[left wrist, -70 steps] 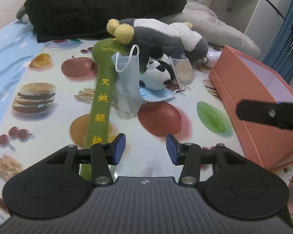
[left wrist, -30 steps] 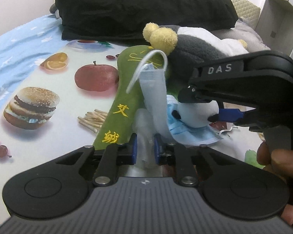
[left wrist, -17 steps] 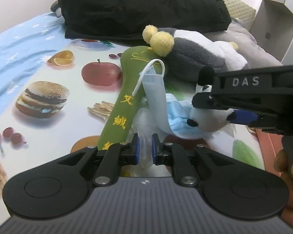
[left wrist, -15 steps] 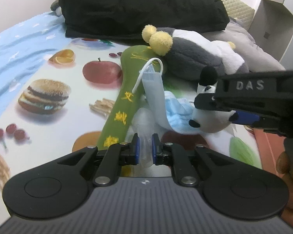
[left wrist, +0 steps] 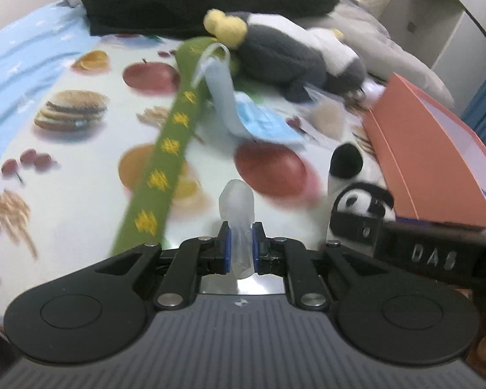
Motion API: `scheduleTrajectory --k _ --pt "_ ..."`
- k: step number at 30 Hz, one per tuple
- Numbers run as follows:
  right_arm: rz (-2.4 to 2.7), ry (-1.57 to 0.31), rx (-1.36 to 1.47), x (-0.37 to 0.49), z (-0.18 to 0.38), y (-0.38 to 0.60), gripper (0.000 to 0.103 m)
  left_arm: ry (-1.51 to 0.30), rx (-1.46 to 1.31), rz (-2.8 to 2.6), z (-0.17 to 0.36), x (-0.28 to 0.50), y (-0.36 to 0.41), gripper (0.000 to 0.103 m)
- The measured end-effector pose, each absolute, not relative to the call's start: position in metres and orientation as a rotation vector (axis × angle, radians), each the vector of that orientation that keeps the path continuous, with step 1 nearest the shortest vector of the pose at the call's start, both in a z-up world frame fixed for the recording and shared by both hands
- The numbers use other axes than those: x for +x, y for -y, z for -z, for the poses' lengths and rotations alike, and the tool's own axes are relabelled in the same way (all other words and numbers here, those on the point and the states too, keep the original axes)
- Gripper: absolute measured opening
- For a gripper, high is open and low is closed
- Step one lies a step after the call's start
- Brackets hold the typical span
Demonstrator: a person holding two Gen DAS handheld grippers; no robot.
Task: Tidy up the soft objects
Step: 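Lift and carry the clear item with the left tool while the right carries the panda over the box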
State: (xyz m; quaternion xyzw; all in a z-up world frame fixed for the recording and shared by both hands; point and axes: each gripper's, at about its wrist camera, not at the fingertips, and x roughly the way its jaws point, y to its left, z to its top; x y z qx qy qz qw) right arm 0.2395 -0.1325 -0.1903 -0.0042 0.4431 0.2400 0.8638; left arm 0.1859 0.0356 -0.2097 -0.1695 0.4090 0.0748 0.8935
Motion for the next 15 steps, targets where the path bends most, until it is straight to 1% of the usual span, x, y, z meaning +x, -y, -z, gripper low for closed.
scheduleTrajectory --k 4,5,7,9,11,12,13,15 --pt "-0.491 -0.951 -0.037 0.217 0.195 0.147 0.057 -0.863 -0.335 -0.108 0.208 0.177 -0.025 0.016" --pt "-0.488 -0.953 -0.038 0.213 0.196 0.150 0.058 -0.875 -0.342 -0.100 0.209 0.177 -0.025 0.020" --pt "-0.475 -0.956 -0.036 0.207 0.198 0.156 0.058 -0.901 -0.359 -0.090 0.211 0.177 -0.024 0.021" --pt "-0.466 -0.962 -0.013 0.204 0.198 0.162 0.059 -0.919 -0.373 -0.081 0.214 0.176 -0.025 0.025" --pt "-0.459 -0.968 0.007 0.203 0.198 0.166 0.059 -0.935 -0.399 -0.066 0.215 0.177 -0.028 0.043" --pt "-0.453 -0.966 0.015 0.203 0.198 0.167 0.060 -0.942 -0.409 -0.069 0.215 0.176 -0.029 0.046" --pt "-0.447 -0.965 0.025 0.203 0.198 0.168 0.063 -0.942 -0.417 -0.070 0.215 0.176 -0.030 0.047" --pt "-0.425 -0.975 0.051 0.204 0.200 0.172 0.065 -0.934 -0.411 -0.075 0.213 0.175 -0.032 0.047"
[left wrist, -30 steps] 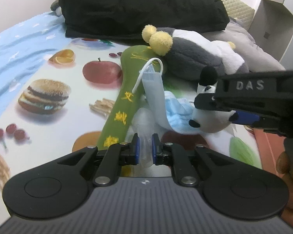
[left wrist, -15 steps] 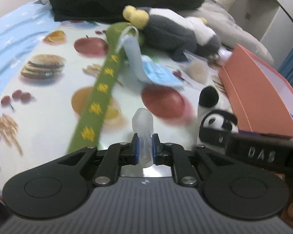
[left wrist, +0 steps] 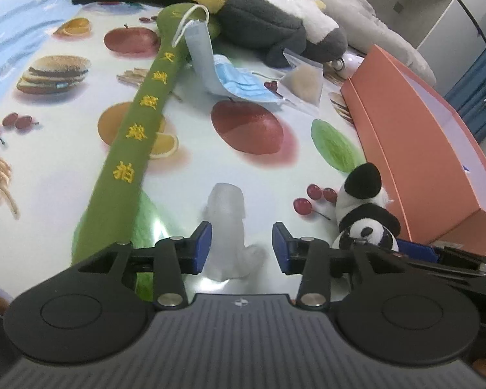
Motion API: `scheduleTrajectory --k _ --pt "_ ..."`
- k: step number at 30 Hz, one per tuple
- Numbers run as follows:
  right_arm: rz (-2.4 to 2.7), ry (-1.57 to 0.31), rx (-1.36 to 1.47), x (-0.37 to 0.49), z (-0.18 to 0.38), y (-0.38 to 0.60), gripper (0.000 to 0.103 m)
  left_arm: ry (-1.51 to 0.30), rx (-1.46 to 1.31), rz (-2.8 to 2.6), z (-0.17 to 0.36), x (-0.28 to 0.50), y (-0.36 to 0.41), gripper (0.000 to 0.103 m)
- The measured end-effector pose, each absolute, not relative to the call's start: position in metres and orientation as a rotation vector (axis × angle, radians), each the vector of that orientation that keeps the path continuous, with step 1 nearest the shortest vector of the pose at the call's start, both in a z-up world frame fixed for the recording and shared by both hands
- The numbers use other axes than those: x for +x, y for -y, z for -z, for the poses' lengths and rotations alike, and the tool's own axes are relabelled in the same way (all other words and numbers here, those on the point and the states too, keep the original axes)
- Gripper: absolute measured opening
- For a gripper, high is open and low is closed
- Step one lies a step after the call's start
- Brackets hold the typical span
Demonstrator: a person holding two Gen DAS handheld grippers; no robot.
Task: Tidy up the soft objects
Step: 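Lift and carry the clear item with the left tool while the right carries the panda over the box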
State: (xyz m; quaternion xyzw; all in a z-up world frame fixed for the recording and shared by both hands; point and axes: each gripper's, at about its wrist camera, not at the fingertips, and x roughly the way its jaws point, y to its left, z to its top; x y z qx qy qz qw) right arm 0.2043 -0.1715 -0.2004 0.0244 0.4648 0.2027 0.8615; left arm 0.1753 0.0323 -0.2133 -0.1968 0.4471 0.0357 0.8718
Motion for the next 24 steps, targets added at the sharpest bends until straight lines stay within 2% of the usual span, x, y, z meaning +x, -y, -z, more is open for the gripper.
scheduleTrajectory --k 12,15,17,21,24 --pt "-0.379 -0.981 0.190 0.219 0.208 0.175 0.065 -0.938 -0.384 -0.132 0.217 0.185 -0.043 0.047" --pt "-0.373 -0.991 0.197 0.223 0.213 0.171 0.066 -0.933 -0.371 -0.125 0.218 0.186 -0.041 0.043" --pt "-0.369 -0.991 0.182 0.224 0.216 0.168 0.066 -0.932 -0.343 -0.134 0.219 0.187 -0.038 0.036" --pt "-0.382 -0.978 0.174 0.222 0.217 0.167 0.060 -0.923 -0.337 -0.129 0.219 0.186 -0.038 0.031" --pt "-0.399 -0.965 0.147 0.218 0.215 0.166 0.059 -0.912 -0.339 -0.126 0.217 0.185 -0.039 0.029"
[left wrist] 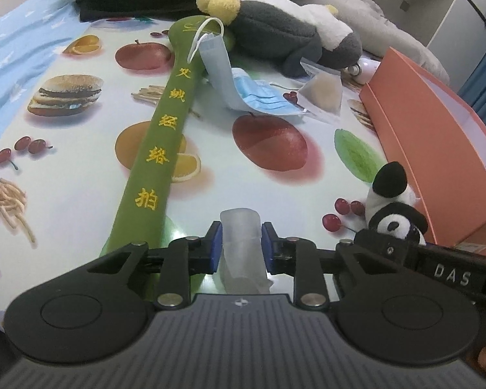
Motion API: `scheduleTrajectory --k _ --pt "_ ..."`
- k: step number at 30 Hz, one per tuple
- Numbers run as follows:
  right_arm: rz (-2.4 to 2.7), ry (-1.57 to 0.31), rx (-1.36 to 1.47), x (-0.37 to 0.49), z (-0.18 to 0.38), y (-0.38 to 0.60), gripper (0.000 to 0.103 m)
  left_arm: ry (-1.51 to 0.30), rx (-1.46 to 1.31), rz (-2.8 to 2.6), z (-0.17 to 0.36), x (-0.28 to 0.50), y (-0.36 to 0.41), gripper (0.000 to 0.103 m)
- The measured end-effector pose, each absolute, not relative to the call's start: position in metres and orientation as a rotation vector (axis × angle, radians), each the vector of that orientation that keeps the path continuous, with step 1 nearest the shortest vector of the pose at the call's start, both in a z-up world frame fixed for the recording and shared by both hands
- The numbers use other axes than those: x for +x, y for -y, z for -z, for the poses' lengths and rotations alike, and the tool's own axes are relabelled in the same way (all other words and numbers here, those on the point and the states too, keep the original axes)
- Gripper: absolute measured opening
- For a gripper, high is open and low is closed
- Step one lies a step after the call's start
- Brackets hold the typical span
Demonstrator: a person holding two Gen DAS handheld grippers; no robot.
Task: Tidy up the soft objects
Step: 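Lift and carry the clear item with the left tool while the right carries the panda over the box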
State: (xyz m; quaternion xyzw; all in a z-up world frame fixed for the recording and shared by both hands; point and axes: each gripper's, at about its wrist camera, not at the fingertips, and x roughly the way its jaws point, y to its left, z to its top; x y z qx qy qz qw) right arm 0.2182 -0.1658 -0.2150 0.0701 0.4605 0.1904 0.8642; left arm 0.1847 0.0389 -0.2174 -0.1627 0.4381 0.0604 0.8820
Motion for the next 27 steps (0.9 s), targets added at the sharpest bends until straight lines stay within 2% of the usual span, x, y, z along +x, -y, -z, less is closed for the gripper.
scheduleTrajectory --k 19,27 --pt "-0.458 -0.851 0.076 0.173 0.172 0.168 0.059 -0.832 -0.304 -0.099 0.178 0.157 -0.036 0.027" --pt "-0.441 -0.782 0.128 0.166 0.128 0.186 0.059 -0.759 -0.331 -0.036 0.124 0.154 -0.033 0.027"
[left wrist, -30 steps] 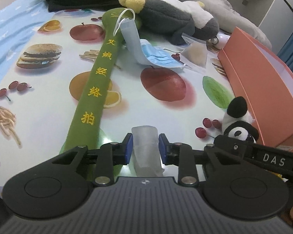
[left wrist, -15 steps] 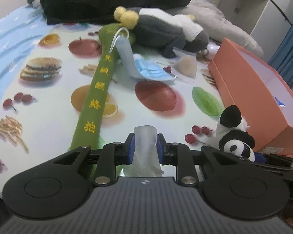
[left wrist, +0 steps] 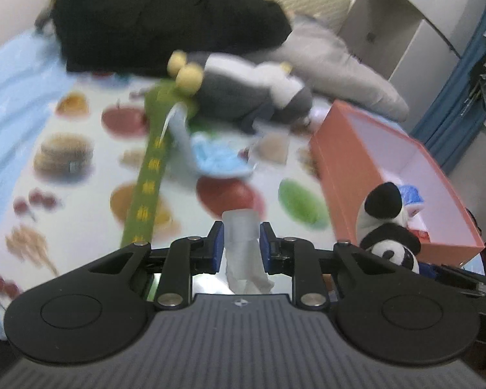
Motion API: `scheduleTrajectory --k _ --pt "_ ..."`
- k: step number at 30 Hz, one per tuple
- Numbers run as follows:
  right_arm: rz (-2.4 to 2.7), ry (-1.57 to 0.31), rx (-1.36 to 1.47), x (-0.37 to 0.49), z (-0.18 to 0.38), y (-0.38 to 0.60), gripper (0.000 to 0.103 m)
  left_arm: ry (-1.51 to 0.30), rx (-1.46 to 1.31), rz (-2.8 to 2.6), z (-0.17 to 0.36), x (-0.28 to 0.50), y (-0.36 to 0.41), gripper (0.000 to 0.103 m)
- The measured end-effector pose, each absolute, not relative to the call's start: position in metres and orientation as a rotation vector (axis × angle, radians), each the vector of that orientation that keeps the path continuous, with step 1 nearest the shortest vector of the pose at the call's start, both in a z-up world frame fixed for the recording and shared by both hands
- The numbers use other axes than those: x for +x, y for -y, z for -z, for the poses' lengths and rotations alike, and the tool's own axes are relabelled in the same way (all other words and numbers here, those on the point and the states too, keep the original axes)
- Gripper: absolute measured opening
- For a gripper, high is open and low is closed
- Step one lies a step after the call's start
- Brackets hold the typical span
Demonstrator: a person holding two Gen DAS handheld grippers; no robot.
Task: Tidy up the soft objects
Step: 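Lift and carry the clear item with the left tool while the right carries the panda over the box, then open both tools to drop the clear item and panda into the box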
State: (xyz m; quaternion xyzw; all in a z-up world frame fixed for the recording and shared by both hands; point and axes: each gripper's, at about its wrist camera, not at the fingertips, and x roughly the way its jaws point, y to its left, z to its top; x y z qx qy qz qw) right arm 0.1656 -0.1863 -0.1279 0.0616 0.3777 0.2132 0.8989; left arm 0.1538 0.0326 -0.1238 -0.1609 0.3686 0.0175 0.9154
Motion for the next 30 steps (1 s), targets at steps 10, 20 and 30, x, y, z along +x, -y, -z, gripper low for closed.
scheduleTrajectory --k 10,20,30 --pt "-0.437 -0.633 0.160 0.172 0.052 0.218 0.059 -0.666 -0.305 0.060 0.044 0.179 0.003 0.027" --pt "-0.373 -0.559 0.105 0.193 0.008 0.263 0.059 -0.633 -0.240 0.138 0.002 0.219 0.063 0.028" --pt "-0.259 -0.645 0.119 0.240 0.031 0.325 0.059 -0.744 -0.177 0.222 0.026 0.285 0.134 0.028"
